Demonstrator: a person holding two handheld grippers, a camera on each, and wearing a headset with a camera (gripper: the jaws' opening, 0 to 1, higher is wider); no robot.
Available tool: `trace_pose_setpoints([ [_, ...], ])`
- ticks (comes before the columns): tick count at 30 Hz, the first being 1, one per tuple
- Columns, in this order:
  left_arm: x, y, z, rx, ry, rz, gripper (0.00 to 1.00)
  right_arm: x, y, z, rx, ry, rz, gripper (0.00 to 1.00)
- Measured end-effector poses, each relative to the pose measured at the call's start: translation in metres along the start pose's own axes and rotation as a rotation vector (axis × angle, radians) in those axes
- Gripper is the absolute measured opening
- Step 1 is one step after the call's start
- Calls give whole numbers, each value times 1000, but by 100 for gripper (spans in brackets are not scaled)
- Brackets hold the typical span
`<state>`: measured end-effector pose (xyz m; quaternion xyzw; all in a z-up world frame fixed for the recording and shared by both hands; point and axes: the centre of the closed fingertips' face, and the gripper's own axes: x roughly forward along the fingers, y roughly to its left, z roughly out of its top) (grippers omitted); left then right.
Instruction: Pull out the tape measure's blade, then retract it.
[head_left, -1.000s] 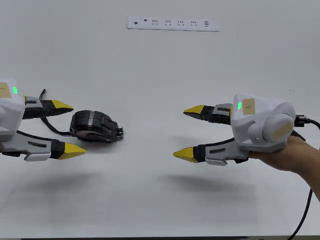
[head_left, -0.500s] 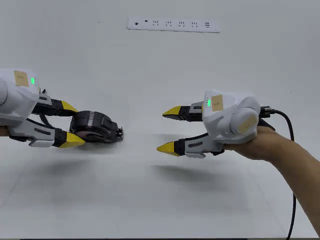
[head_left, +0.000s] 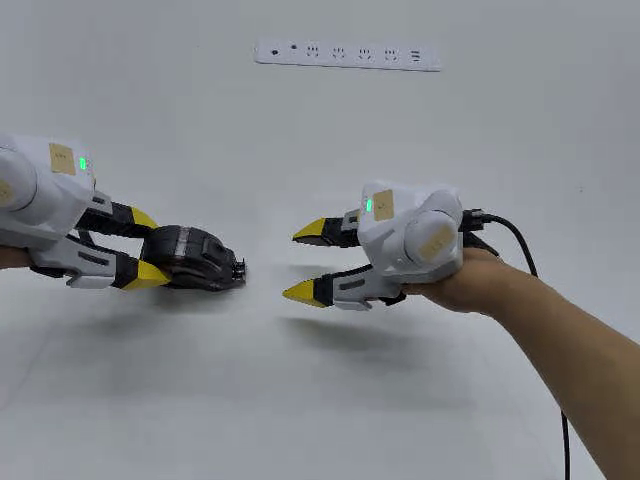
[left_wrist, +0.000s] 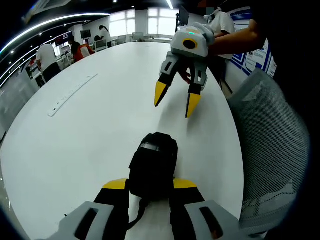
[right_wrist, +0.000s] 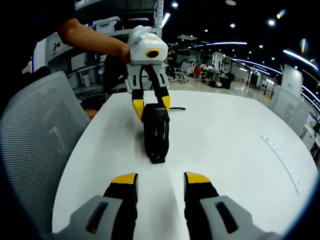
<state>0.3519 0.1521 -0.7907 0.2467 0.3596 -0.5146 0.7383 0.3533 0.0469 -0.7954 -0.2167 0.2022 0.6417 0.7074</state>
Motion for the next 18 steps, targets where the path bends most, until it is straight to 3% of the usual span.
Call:
trace_pose_setpoints([
  [18,1,1,-1,22,29,4,26,35,6,3,-7,19,37,25],
])
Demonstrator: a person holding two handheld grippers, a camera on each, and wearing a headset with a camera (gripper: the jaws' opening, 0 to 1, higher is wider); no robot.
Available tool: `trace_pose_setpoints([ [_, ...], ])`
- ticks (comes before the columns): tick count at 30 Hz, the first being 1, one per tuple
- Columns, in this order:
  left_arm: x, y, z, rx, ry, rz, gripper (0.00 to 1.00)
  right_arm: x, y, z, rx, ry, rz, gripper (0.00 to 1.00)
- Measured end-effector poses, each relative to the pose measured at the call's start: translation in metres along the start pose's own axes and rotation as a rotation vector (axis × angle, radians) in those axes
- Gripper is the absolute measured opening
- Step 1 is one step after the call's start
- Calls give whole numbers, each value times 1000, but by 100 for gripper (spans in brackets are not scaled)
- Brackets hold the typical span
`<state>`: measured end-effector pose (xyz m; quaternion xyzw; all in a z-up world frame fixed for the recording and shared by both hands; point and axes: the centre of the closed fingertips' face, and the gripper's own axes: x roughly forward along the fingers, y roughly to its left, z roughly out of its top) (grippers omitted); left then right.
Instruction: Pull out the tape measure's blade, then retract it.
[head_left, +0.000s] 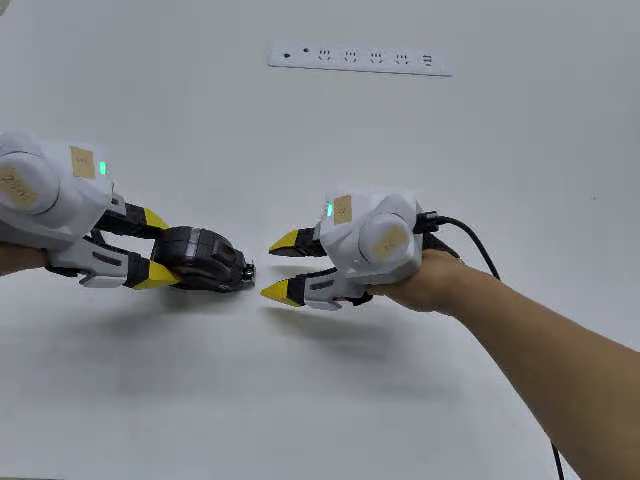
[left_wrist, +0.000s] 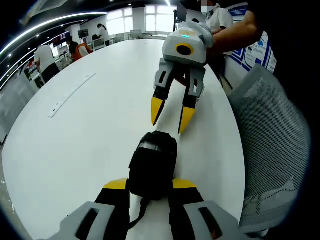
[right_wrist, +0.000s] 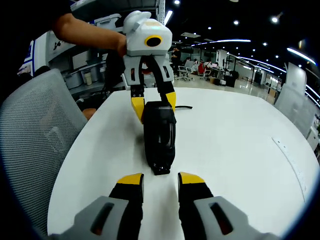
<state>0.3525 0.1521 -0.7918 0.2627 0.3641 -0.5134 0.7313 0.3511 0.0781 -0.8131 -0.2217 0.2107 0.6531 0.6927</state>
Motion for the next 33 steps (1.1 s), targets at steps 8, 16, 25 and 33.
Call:
trace_pose_setpoints([
  [8,0,0,0,-2,7,-4,26,10,-4,2,10,4,0,22],
  [16,0,0,0,2,12,-7,26,18,-5,1,5,20,13,17],
  [25,0,1,-2,2,18,-10,26,28,-2,-1,-19,37,35,15],
  [33,0,1,-2,2,20,-5,26,28,-2,-1,-24,26,33,14],
])
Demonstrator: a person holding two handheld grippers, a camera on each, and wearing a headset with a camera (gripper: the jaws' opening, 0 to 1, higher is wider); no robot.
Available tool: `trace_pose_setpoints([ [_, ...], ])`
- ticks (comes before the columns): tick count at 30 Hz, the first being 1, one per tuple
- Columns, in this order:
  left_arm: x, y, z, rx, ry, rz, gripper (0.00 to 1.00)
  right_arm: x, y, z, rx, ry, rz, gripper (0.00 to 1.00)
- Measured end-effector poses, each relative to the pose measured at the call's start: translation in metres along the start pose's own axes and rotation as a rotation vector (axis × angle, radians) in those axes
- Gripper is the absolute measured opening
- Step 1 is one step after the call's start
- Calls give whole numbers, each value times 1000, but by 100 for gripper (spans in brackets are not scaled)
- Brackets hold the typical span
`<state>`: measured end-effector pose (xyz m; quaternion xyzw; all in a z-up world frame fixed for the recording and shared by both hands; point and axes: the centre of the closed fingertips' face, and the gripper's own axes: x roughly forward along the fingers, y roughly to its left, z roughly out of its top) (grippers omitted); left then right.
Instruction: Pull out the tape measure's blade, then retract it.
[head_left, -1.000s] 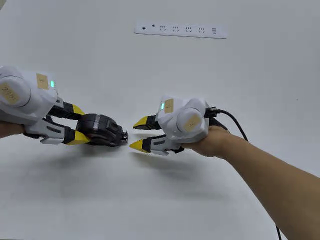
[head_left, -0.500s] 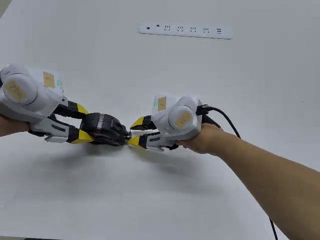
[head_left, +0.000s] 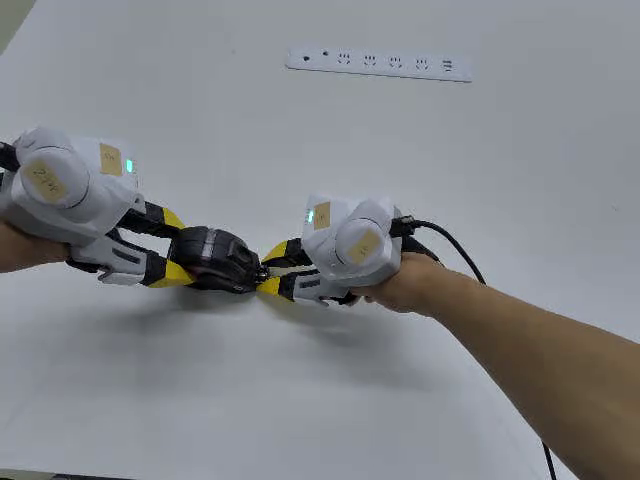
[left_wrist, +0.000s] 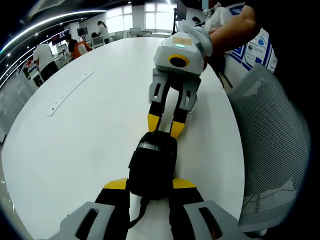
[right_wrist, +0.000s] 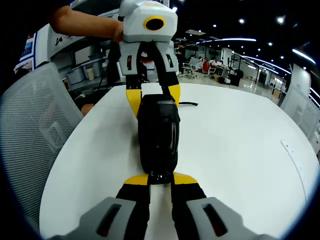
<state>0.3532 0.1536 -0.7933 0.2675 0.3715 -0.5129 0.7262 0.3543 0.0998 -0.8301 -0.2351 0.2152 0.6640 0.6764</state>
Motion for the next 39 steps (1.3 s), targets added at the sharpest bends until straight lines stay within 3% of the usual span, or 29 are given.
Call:
trace_pose_setpoints([
  [13,-1,0,0,4,-9,4,26,-1,0,0,-8,10,-15,11],
  [39,0,-1,-1,6,-7,-2,26,-2,1,0,-21,24,3,11],
])
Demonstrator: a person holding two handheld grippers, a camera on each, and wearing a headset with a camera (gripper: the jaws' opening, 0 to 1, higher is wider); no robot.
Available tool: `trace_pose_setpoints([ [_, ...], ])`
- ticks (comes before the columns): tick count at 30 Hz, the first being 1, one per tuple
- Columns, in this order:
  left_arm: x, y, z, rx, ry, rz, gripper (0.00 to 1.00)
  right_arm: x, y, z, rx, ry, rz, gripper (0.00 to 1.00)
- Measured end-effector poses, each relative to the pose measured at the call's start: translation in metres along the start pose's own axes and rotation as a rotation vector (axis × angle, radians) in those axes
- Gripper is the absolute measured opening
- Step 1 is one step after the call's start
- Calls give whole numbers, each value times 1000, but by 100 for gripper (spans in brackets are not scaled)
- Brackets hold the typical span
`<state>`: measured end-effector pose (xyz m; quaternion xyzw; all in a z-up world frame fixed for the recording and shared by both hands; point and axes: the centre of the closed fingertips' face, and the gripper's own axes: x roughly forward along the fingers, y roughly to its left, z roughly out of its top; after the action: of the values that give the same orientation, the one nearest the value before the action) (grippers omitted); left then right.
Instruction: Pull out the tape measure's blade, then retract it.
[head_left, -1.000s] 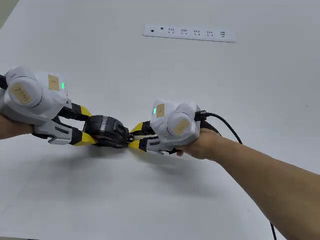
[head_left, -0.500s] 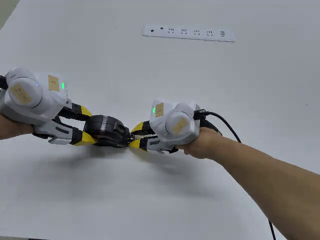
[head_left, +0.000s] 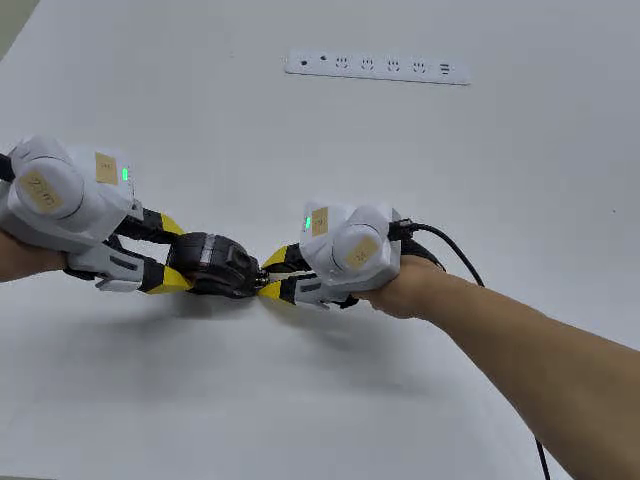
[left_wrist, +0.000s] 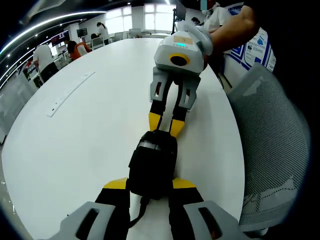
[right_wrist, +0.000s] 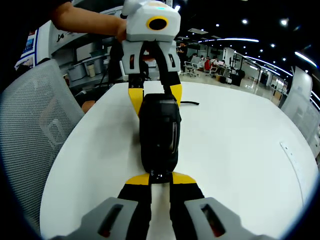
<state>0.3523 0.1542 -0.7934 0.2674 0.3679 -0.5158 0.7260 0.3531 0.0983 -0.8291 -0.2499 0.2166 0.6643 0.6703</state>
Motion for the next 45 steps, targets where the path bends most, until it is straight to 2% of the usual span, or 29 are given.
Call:
trace_pose_setpoints([
  [45,-1,0,-1,-31,-11,-2,26,-22,0,-11,-26,10,10,11],
])
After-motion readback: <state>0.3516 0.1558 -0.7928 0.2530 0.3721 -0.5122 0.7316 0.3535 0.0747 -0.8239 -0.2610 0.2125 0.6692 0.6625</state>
